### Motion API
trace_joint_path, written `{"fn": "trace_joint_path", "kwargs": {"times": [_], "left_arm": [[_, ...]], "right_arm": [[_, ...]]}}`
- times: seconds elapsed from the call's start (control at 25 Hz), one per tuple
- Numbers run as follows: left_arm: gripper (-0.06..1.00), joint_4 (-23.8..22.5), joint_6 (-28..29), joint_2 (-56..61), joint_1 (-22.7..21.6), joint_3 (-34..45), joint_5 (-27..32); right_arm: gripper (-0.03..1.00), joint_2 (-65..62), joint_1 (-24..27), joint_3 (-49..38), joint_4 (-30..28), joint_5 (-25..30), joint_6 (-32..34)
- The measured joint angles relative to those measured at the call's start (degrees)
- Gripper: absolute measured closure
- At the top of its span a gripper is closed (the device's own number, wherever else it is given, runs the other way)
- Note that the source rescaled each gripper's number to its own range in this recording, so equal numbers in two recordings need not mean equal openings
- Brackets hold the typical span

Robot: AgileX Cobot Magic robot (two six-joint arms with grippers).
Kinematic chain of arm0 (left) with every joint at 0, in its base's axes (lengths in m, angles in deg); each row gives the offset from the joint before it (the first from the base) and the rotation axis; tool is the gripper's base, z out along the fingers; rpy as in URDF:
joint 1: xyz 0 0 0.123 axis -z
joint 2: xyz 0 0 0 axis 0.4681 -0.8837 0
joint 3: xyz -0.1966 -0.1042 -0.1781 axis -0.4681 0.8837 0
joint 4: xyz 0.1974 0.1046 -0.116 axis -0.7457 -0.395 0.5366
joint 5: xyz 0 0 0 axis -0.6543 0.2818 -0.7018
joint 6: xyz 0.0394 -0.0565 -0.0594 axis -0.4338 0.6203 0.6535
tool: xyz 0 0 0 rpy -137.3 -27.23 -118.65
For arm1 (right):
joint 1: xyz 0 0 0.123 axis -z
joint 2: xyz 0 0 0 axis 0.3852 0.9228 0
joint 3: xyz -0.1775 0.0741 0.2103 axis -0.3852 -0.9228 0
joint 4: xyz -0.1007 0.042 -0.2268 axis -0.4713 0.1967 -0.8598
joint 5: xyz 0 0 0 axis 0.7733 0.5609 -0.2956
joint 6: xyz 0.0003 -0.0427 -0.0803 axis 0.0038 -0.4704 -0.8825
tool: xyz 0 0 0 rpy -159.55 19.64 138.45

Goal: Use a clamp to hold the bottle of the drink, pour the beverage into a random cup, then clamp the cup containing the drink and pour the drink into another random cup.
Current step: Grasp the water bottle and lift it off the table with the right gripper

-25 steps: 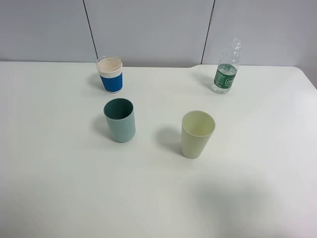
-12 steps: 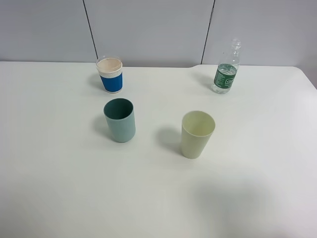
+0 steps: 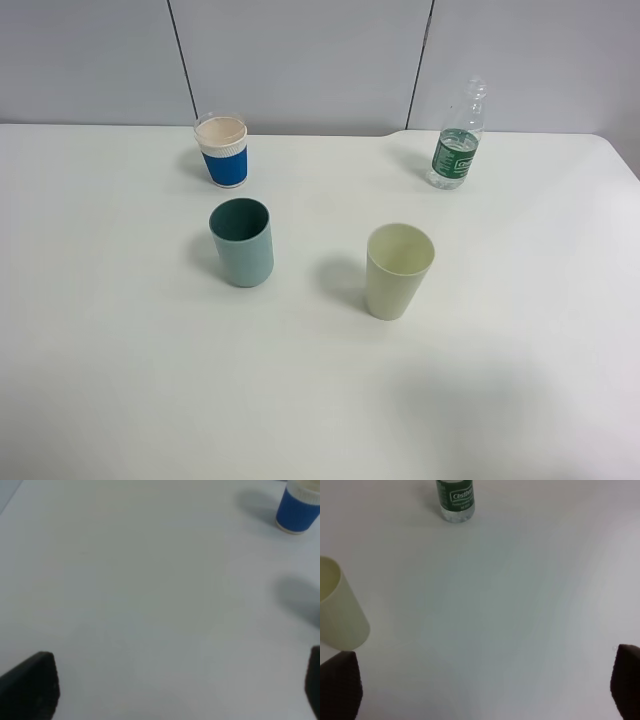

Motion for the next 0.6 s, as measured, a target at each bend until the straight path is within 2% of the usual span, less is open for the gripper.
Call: {"fn": "trace_joint_path", "kwargs": {"times": [0.6], "left_arm": [[-0.06,0.00,0.00,0.00,0.00,0.00,0.00]], "right_arm": [[-0.03,0.00,0.00,0.00,0.00,0.00,0.00]]}}
